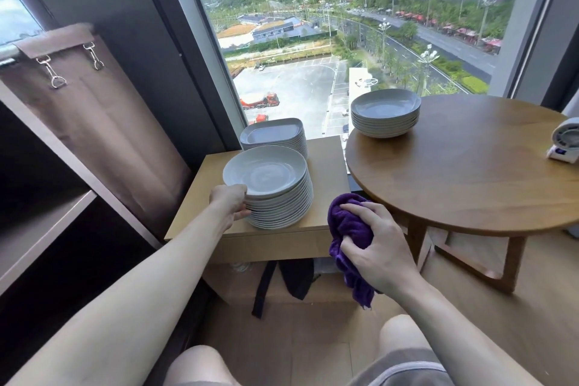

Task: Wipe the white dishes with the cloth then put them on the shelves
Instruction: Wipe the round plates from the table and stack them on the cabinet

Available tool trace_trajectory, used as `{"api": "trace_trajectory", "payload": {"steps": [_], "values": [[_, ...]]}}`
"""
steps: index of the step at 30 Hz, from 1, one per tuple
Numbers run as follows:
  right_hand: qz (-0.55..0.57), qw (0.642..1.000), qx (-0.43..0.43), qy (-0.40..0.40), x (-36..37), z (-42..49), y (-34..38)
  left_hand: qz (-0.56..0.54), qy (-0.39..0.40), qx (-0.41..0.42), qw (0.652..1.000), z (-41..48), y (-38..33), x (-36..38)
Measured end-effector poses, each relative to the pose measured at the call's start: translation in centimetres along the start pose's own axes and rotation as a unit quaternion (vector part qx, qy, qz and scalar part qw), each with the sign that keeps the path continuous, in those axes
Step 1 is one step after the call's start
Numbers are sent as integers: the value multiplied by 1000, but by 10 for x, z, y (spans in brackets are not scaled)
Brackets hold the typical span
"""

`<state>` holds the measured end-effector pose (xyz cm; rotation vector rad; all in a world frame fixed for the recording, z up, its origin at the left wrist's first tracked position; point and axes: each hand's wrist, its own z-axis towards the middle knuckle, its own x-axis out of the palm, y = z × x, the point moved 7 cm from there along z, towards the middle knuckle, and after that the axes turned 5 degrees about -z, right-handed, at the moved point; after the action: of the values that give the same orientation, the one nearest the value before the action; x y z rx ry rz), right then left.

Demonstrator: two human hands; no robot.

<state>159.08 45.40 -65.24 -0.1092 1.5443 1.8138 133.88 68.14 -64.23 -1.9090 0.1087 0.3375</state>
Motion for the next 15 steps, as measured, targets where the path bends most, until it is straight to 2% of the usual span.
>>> {"api": "trace_trajectory", "payload": {"steps": [9, 13, 15], "values": [[6, 1000, 11, -7, -6, 2, -1, 38, -15, 18, 999, 1, 5, -5], [19, 999, 21, -19, -15, 5, -5, 7, -37, 70, 997, -15, -10, -13], [17, 999, 33, -34, -22, 9, -10, -15, -16, 100, 995, -30, -19, -7]]}}
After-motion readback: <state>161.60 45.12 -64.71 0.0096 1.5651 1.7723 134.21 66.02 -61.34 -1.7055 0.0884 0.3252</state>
